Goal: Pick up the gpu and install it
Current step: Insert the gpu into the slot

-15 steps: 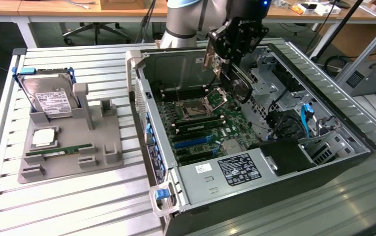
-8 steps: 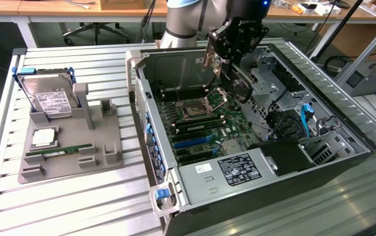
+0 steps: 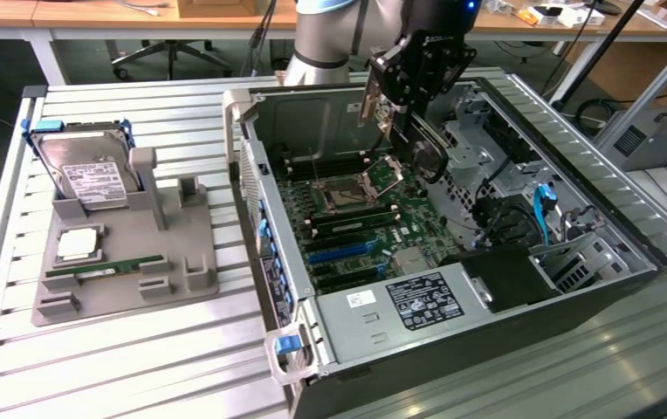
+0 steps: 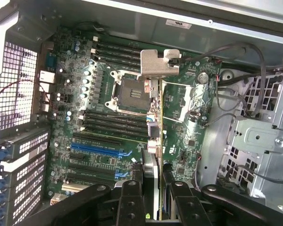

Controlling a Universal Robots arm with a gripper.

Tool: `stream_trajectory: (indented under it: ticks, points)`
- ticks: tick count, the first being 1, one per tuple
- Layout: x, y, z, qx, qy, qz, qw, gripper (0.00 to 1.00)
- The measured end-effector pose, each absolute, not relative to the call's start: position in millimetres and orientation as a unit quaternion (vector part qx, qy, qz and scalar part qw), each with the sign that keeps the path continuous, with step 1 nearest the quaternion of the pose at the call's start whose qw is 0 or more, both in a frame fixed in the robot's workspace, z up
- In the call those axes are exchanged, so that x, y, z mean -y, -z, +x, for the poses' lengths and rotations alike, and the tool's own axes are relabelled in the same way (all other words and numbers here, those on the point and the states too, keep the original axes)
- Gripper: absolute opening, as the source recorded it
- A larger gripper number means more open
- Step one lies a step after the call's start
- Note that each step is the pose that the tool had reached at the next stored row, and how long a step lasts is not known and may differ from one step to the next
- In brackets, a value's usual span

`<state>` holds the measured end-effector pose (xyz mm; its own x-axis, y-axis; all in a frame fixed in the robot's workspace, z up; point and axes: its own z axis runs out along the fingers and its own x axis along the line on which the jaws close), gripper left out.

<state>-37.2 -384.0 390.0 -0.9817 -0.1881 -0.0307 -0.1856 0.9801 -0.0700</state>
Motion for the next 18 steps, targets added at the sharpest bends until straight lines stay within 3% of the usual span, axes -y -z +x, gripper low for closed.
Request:
stream_trajectory:
  ticks: [18]
  points:
    - [384.3,-390.0,-37.2,-0.994,0.033,-0.098,0.019,0.27]
